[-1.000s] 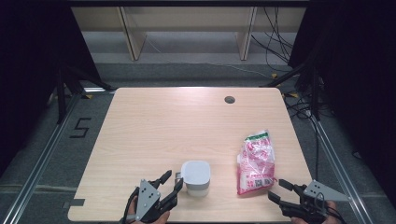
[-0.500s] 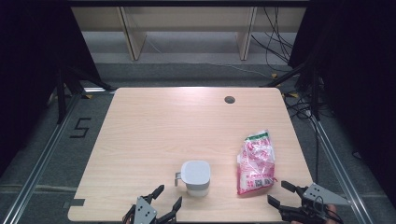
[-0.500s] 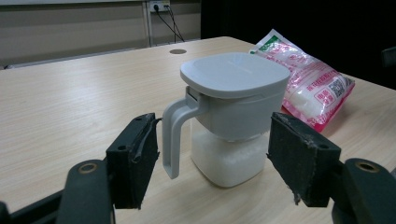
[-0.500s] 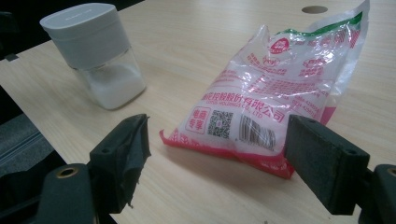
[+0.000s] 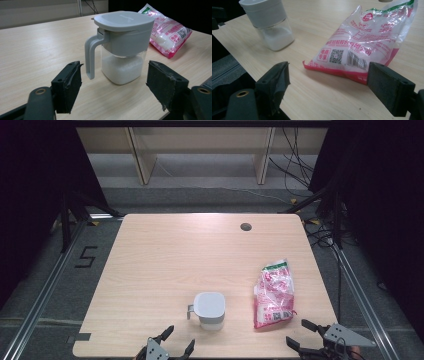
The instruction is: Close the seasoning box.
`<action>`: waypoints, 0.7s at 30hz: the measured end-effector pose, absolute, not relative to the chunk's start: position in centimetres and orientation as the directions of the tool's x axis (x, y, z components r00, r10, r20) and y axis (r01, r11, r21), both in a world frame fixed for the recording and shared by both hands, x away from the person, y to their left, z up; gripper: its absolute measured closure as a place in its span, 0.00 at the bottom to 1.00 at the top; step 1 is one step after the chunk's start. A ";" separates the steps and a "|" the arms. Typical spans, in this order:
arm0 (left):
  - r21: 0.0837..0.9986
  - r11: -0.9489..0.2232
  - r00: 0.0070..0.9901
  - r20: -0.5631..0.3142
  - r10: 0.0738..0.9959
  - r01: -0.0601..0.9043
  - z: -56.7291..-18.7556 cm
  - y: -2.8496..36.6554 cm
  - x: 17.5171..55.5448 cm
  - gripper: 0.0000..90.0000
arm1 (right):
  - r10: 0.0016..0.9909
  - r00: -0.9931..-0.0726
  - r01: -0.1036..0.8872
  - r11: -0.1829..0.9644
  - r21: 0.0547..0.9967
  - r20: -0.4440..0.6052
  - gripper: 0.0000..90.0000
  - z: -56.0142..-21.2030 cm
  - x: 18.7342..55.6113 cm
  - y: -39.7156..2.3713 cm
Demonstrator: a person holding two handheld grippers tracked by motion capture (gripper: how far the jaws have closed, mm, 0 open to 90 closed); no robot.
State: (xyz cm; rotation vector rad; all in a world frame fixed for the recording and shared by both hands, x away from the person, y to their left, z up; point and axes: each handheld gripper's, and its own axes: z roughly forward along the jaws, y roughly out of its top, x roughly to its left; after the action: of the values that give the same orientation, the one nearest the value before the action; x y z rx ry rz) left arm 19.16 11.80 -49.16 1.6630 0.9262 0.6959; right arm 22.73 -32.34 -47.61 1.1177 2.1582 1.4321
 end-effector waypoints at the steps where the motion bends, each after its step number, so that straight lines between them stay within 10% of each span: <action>1: 0.963 -0.137 0.527 -0.007 0.850 0.234 -49.2 11.8 19.2 0.28 | 0.750 -0.636 0.452 0.174 0.875 0.179 0.21 -47.6 22.4 -32.2; 21: 0.962 -0.156 0.529 0.014 0.848 0.225 -49.5 11.3 18.9 0.22 | 0.752 -0.645 0.433 0.209 0.877 0.140 0.22 -48.3 22.6 -32.6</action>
State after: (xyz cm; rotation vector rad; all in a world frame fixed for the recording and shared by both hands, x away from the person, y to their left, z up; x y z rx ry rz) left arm 18.94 11.30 -49.46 1.6750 0.9181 0.7113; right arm 22.62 -32.56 -48.29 1.1120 2.1714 1.4103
